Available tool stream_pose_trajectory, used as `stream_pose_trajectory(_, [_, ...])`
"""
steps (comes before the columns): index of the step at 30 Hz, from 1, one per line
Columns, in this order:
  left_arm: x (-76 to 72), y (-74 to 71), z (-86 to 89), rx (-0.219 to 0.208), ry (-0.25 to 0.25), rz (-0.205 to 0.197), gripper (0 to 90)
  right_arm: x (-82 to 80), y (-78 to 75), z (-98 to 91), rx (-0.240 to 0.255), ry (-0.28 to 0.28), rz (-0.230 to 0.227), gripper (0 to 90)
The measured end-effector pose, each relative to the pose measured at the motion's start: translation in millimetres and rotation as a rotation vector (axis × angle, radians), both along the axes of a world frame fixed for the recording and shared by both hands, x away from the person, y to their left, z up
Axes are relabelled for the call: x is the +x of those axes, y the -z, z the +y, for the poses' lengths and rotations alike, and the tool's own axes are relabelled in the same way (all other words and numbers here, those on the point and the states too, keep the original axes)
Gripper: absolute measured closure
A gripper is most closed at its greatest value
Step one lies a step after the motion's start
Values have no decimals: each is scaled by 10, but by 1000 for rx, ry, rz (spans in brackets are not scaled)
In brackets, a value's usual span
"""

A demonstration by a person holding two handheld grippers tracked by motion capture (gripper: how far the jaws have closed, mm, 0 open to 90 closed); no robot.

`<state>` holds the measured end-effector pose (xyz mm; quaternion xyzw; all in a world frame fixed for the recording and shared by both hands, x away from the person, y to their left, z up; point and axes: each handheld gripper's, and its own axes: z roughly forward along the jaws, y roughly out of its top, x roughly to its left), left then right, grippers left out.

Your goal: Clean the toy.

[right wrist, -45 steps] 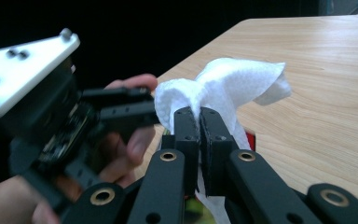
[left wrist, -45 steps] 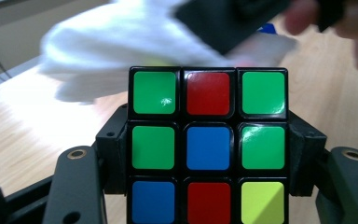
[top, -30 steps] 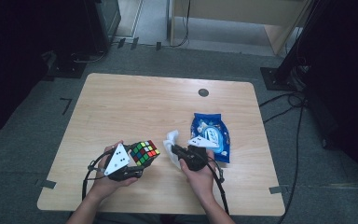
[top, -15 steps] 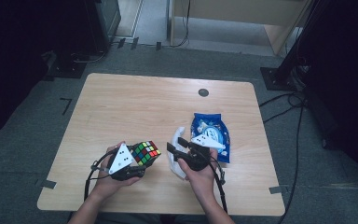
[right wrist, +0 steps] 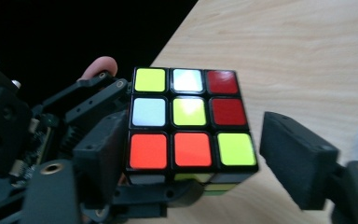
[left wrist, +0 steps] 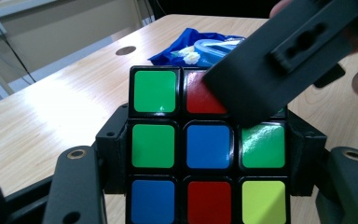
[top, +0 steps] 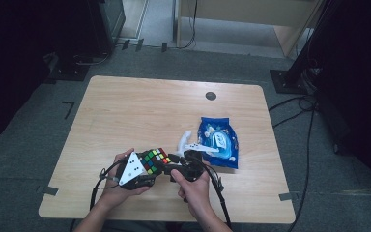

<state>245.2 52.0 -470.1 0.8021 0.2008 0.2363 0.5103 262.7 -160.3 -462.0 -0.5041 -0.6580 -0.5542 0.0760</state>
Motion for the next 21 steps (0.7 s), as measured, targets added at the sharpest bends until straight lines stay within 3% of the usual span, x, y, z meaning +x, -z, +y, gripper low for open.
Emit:
stream_pose_trajectory(2, [-10,6,-18,2,5,0,340,-1,18,-4,32,-10,24,333])
stream_pose_trajectory(6, [3,21,-30,0,19,23,339,5,19,-27,30,-18,53,345])
stream_pose_trajectory(13, [44,66,24,42,66,52,293,43,-34,-156,-13,26,28,346])
stream_pose_trajectory(17, [94,99,100,94,31,32,301,79,-142,-302,-1,32,9,346])
stream_pose_trajectory(21, [102,90,128,87,18,22,311,91,-170,-304,-14,1,14,345])
